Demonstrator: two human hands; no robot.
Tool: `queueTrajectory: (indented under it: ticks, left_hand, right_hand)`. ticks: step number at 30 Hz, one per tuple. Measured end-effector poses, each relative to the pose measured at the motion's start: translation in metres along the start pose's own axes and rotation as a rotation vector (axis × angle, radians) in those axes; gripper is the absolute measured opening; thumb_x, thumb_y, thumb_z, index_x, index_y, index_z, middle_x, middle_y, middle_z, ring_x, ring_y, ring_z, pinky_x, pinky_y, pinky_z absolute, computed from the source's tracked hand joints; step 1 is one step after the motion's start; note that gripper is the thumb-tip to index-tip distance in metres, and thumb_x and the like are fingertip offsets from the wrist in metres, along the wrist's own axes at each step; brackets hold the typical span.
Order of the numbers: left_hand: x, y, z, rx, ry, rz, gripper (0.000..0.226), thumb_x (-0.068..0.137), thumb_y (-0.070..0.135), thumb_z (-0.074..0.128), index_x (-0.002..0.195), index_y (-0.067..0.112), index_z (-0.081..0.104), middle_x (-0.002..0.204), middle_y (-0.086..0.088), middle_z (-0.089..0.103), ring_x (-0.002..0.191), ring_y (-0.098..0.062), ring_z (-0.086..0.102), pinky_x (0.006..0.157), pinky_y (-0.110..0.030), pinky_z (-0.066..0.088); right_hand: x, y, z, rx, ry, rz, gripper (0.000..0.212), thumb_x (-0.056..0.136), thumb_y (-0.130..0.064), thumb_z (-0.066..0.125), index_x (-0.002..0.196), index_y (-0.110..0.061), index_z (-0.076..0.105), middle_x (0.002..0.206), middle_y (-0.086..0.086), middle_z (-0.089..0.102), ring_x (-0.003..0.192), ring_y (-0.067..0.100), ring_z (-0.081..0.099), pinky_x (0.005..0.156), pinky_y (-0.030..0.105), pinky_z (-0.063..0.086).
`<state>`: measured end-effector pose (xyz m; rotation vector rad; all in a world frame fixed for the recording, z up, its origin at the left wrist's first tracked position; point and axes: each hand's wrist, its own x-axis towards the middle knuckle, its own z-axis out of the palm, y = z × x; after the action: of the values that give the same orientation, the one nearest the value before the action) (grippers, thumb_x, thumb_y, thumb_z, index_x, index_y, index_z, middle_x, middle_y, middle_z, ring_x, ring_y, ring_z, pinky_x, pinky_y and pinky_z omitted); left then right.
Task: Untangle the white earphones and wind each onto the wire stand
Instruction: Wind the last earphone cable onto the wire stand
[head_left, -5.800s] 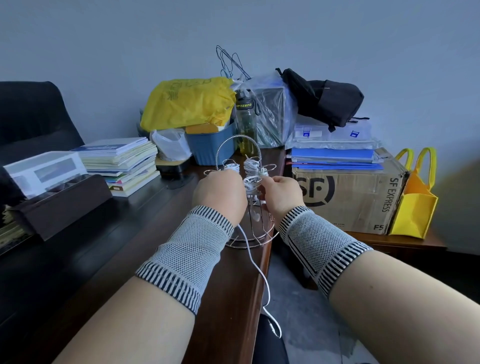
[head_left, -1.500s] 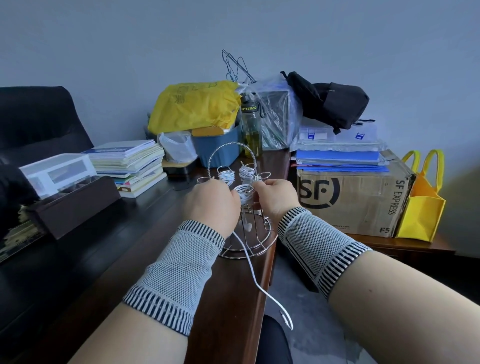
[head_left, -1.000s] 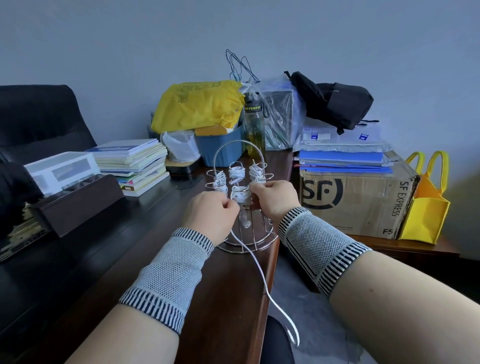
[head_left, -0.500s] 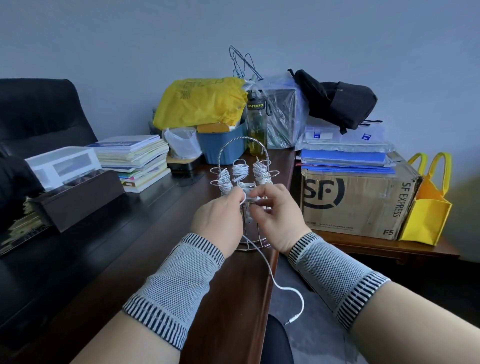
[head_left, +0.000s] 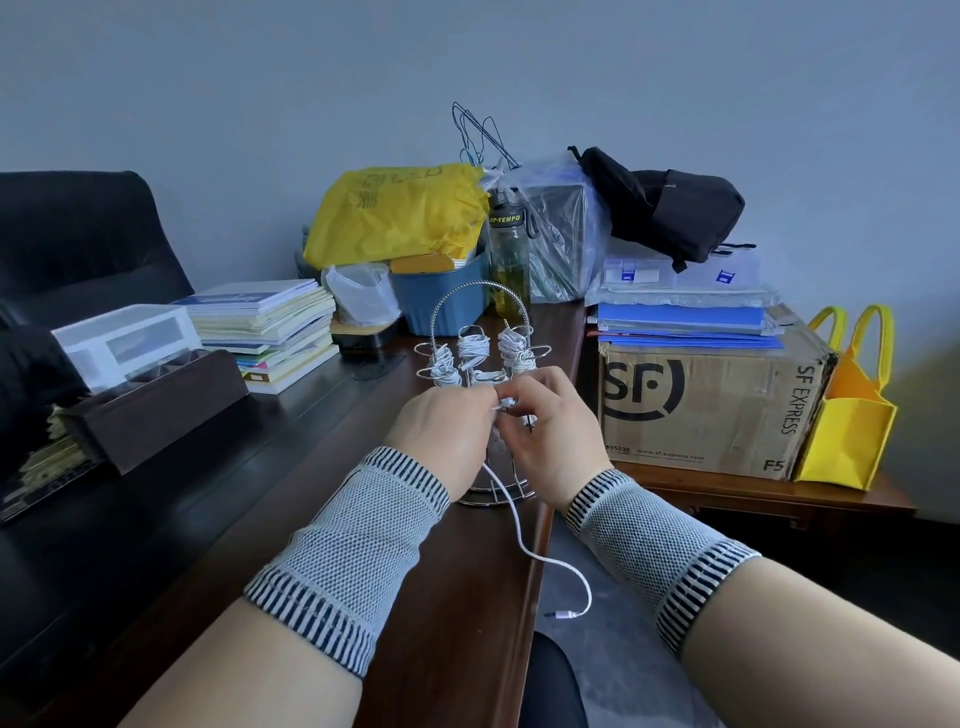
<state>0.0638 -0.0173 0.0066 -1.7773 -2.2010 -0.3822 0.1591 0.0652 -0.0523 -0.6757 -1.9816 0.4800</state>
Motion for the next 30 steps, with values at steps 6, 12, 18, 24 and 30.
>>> queueTrajectory:
  ticks: [6, 12, 18, 24, 30]
  left_hand:
    - [-0.003, -0.012, -0.006, -0.256, -0.026, -0.142, 0.027, 0.096, 0.032, 0.054, 0.073, 0.028, 0.066, 0.070, 0.003, 0.068, 0.068, -0.014, 0.060, 0.066, -0.031, 0.050]
    - [-0.004, -0.020, -0.008, -0.727, 0.159, -0.293, 0.016, 0.090, 0.031, 0.064, 0.075, 0.028, 0.069, 0.069, 0.011, 0.070, 0.067, -0.001, 0.065, 0.066, -0.021, 0.050]
    - [0.013, -0.007, 0.002, -0.492, 0.235, -0.446, 0.041, 0.094, 0.037, 0.055, 0.061, 0.016, 0.069, 0.060, 0.005, 0.069, 0.058, -0.012, 0.066, 0.060, -0.031, 0.058]
    - [0.020, -0.011, 0.011, -0.430, 0.103, -0.519, 0.048, 0.098, 0.036, 0.044, 0.066, 0.013, 0.072, 0.064, 0.000, 0.071, 0.056, -0.012, 0.062, 0.047, -0.022, 0.045]
    - [0.020, -0.013, 0.030, -0.903, 0.109, -0.706, 0.041, 0.097, 0.031, 0.051, 0.067, 0.011, 0.072, 0.066, -0.004, 0.073, 0.060, -0.016, 0.068, 0.058, -0.029, 0.054]
  right_hand:
    - [0.006, 0.004, 0.001, 0.077, 0.058, 0.049, 0.004, 0.086, -0.019, 0.070, 0.088, -0.016, 0.072, 0.091, -0.008, 0.057, 0.075, 0.008, 0.062, 0.072, 0.019, 0.048]
    - [0.007, 0.003, 0.003, 0.275, 0.064, 0.261, 0.017, 0.091, -0.027, 0.065, 0.074, -0.025, 0.063, 0.085, -0.004, 0.064, 0.074, 0.010, 0.059, 0.075, 0.024, 0.047]
    - [0.021, -0.006, 0.004, 0.515, 0.041, 0.561, 0.022, 0.086, -0.021, 0.064, 0.065, -0.015, 0.068, 0.065, 0.002, 0.065, 0.058, 0.014, 0.054, 0.061, 0.032, 0.046]
    - [0.033, -0.011, 0.003, 0.526, 0.019, 0.708, 0.025, 0.083, -0.019, 0.057, 0.062, -0.011, 0.068, 0.072, 0.012, 0.070, 0.065, 0.024, 0.060, 0.062, 0.034, 0.044]
    - [0.043, -0.016, -0.001, 0.399, -0.017, 0.771, 0.026, 0.076, -0.026, 0.056, 0.066, -0.004, 0.067, 0.065, 0.012, 0.065, 0.063, 0.033, 0.060, 0.061, 0.036, 0.044]
